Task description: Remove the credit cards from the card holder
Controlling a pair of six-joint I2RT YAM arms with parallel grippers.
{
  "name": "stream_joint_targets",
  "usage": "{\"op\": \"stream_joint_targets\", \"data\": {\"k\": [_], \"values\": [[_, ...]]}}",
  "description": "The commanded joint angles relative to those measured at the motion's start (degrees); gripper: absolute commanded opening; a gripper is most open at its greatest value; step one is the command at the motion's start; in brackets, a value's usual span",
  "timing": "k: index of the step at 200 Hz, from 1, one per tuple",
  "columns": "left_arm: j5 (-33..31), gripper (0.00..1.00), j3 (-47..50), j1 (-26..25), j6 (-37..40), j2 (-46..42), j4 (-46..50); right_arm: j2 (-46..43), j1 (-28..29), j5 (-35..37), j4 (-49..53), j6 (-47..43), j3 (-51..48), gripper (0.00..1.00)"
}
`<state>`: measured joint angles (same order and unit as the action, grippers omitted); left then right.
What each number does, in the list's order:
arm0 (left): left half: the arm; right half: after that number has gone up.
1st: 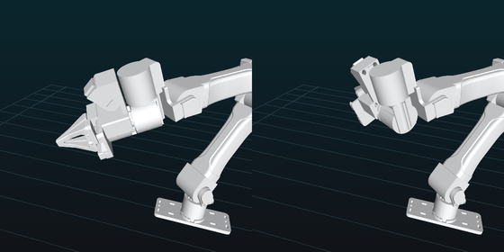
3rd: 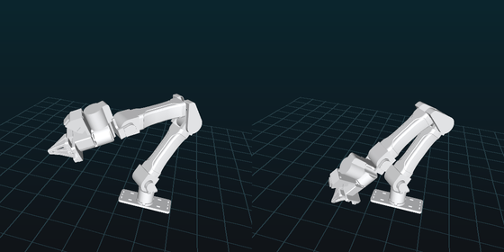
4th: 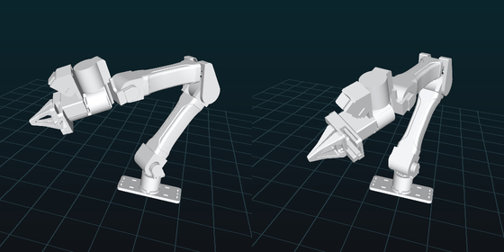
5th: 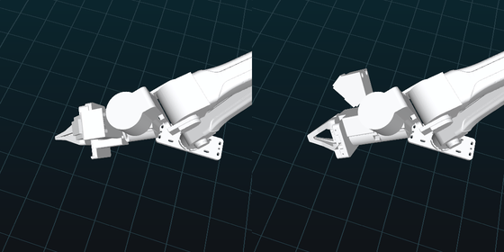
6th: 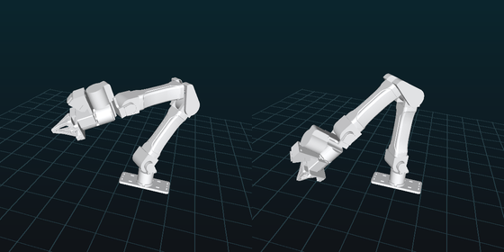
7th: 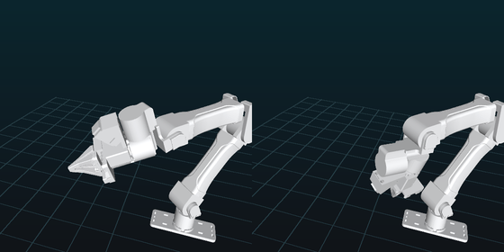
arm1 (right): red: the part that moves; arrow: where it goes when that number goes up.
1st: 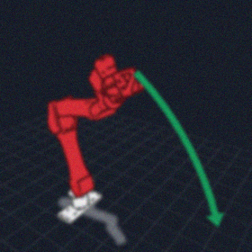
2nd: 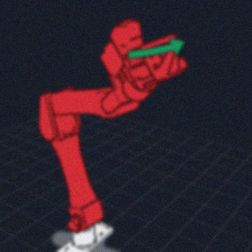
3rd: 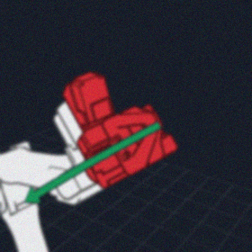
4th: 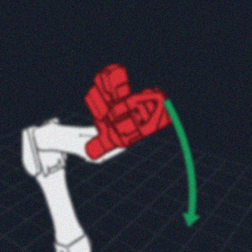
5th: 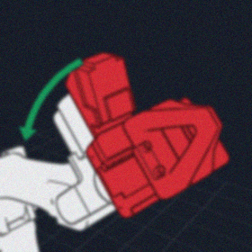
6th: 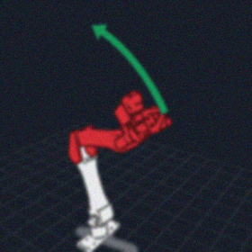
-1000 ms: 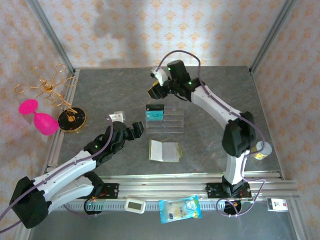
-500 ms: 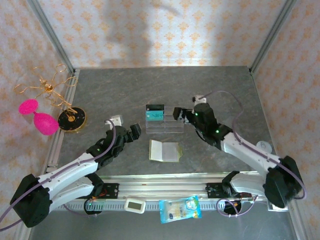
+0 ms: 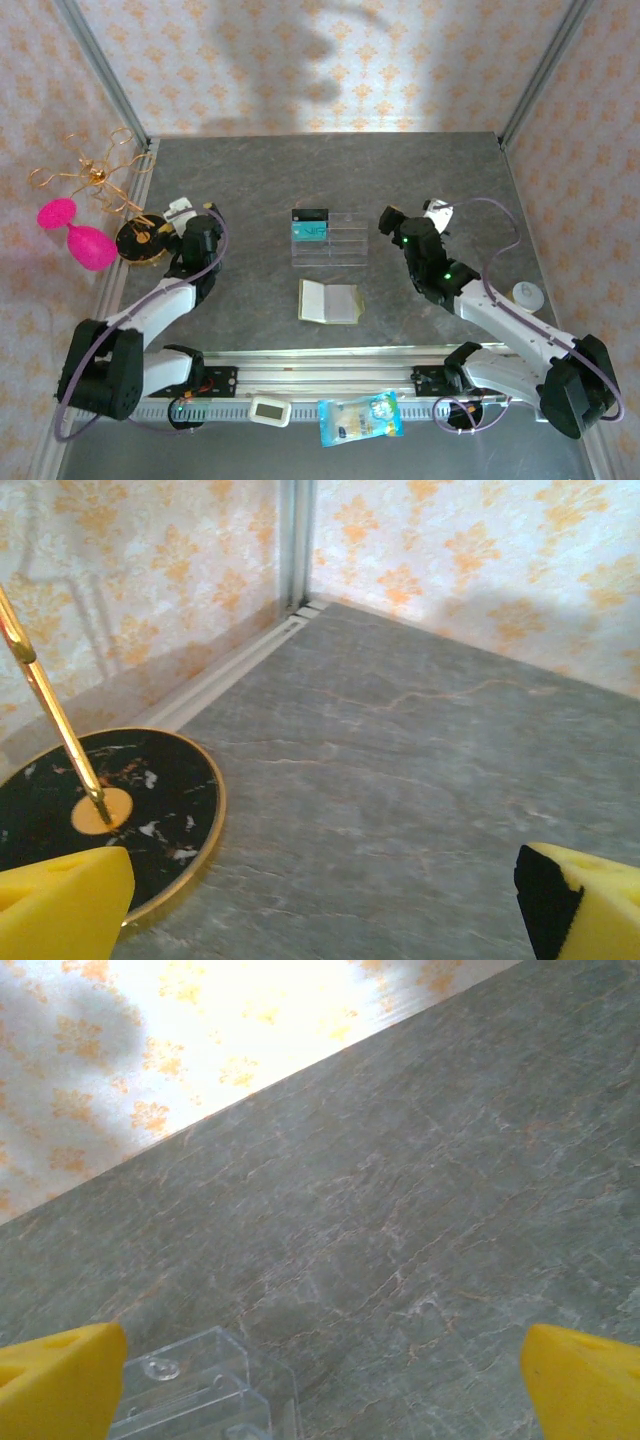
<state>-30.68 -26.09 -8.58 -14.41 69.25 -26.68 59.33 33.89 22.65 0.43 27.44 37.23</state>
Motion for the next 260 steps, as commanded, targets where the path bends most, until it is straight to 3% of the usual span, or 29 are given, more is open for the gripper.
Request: {"op": "stream_joint_targets", "data": {"k": [1,32,60,71,86,112,151,180,197,241,260], "values": [[3.08,0.99,4.78,2.63,5.79,4.75,-15.89,-1.22,-0.79,3.70,0.48,0.40,1.09,1.00],[6.43,0.99,10.27,4.65,11.53,12.04,-37.38,-1.99,-1.45,4.30,-2.08,-3.34,0.15,1.00],[16.76,1.00,14.30,6.36,11.90,17.48,-48.19,-4.80,-2.32,7.70,-8.63,-9.28,-2.93,1.00],[18.54,1.00,17.59,6.21,13.85,20.21,-59.57,-5.49,-2.58,9.77,-11.46,-12.24,-4.33,1.00],[14.00,1.00,16.95,6.42,10.51,17.56,-54.01,-5.93,-3.55,14.03,-16.25,-14.57,-6.80,1.00],[14.00,1.00,16.88,6.73,10.85,18.72,-55.63,-4.95,-9.69,13.75,-25.59,-18.40,-11.79,1.00],[15.14,1.00,14.90,6.56,11.57,18.93,-51.54,0.32,-21.85,3.07,-38.81,-21.97,-19.49,1.00],[15.12,1.00,14.92,6.57,11.67,18.88,-51.50,7.37,-25.56,1.31,-46.86,-23.48,-22.03,1.00],[15.10,1.00,14.92,6.57,11.62,18.99,-51.67,10.36,-28.90,-4.47,-52.65,-22.47,-23.73,1.00],[15.12,1.00,14.92,6.58,11.64,18.99,-51.65,18.63,-30.27,-10.08,-61.17,-25.67,-23.53,1.00],[15.09,1.00,14.92,6.56,11.60,18.96,-51.63,25.43,-30.29,-10.76,-73.77,-26.61,-26.66,1.00]]}}
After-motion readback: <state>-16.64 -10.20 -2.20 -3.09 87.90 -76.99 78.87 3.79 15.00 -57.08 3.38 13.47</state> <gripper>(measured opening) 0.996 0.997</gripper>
